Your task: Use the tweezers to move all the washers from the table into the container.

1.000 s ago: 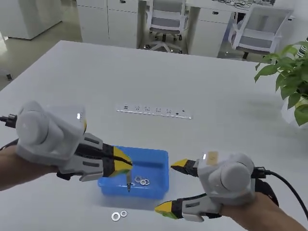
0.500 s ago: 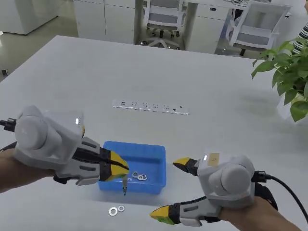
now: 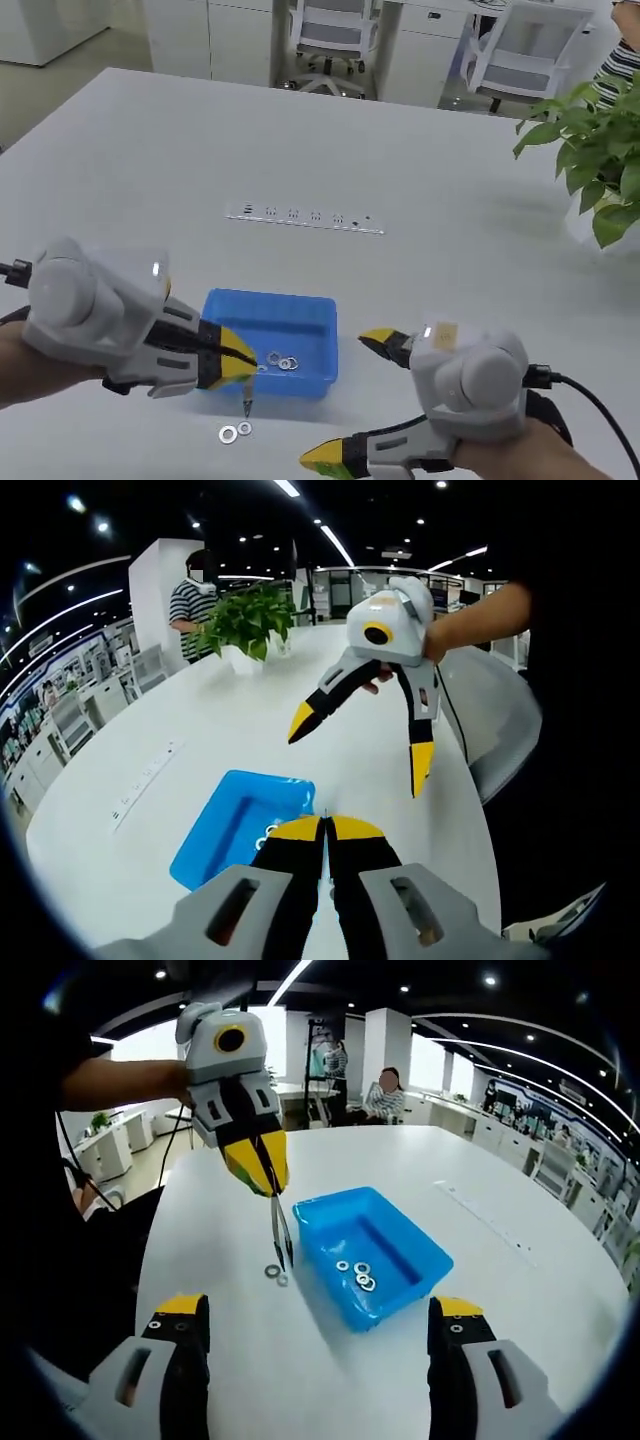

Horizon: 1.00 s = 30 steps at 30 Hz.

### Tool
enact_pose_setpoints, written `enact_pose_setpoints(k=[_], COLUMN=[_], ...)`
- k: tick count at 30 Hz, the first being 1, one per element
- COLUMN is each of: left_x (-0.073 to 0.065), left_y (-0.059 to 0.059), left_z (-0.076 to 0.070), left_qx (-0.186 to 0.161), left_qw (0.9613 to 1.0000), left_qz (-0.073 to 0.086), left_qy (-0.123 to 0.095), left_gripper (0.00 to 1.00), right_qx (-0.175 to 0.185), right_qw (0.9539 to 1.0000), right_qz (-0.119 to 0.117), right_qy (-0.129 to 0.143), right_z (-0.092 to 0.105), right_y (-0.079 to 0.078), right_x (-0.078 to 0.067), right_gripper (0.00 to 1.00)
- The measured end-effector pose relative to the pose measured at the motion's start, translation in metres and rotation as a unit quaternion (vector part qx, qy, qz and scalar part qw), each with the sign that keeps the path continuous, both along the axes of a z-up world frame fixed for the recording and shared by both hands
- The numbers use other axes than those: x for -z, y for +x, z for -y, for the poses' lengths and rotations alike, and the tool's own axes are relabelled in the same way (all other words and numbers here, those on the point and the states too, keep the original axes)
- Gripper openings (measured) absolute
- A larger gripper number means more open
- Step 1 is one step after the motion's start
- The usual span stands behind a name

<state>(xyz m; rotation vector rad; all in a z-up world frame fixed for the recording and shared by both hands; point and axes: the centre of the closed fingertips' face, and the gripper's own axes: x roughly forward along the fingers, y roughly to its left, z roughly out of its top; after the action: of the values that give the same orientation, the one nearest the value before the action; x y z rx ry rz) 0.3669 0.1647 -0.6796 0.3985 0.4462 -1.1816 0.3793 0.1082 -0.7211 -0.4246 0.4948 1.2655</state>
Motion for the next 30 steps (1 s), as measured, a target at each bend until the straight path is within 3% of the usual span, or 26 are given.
enact_pose_setpoints(k=[19,30], left_x=[0.017,0.015], left_y=[0.0,0.0], left_z=[-0.002,0.0], left_qx=[0.001,0.002], left_qw=[0.9999,0.9999], left_qz=[-0.003,-0.004], left_qy=[0.014,0.011], left_gripper=[0.05,0.05], right_qx=[0.011,0.009], right_qw=[0.9998,0.9997], right_qz=[-0.015,-0.02], right_qy=[0.001,-0.006], right_z=[0.007,0.008], right_y=[-0.007,-0.01], right_x=[0.007,0.011], right_gripper=[0.97,0.96])
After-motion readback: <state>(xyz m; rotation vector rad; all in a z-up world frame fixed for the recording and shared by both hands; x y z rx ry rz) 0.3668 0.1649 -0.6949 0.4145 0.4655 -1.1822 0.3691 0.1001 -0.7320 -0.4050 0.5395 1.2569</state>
